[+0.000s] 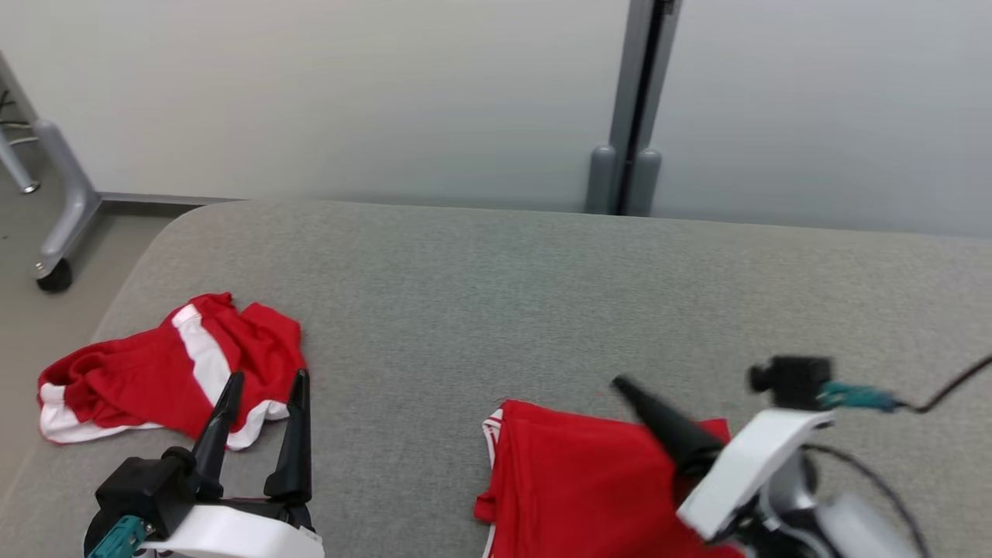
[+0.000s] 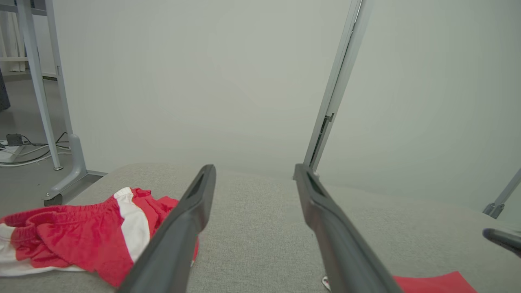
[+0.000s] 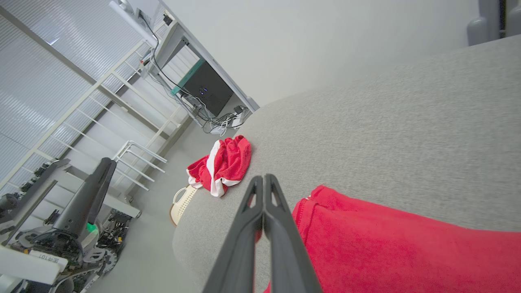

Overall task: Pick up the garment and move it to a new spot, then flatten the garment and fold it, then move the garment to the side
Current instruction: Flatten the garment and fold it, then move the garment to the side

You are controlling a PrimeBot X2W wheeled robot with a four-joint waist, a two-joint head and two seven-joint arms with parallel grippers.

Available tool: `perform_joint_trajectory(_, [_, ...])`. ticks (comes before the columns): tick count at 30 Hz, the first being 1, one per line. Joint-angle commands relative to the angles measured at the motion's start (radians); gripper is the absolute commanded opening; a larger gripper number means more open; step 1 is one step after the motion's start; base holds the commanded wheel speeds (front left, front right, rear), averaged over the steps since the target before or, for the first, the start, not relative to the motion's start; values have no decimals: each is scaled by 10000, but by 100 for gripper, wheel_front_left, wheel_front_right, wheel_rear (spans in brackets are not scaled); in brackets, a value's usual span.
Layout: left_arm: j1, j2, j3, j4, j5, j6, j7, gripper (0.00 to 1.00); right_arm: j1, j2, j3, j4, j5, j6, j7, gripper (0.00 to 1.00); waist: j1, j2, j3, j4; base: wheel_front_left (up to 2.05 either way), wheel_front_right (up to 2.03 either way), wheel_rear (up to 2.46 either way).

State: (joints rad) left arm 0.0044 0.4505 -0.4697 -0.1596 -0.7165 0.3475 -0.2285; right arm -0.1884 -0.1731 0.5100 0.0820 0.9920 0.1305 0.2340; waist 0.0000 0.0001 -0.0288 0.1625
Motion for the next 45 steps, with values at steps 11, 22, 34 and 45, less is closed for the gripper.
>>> perform_joint_trajectory(11, [32,-70,463,1,60,39,-234,100,42,-831,-3326,-1575,-2371,7,-1082,100,0,-1,13,-1101,0,0,0])
perform_joint_trajectory(22, [333,-61,917,104,729,71,-355,100,1668,-502,-4637,-2224,-4924,7,-2188,100,0,-1,0,-1458,0,0,0])
perform_joint_trajectory(34, [775,-435,1203,259,1402,-167,-374,100,2566,-179,-4649,-1469,-5716,7,-2994,100,0,-1,-22,-1466,0,0,0])
perform_joint_trajectory(45, [837,-559,1310,290,1622,-298,-376,100,2432,-197,-4548,-1331,-5577,7,-2534,100,0,-1,-62,-1398,0,0,0])
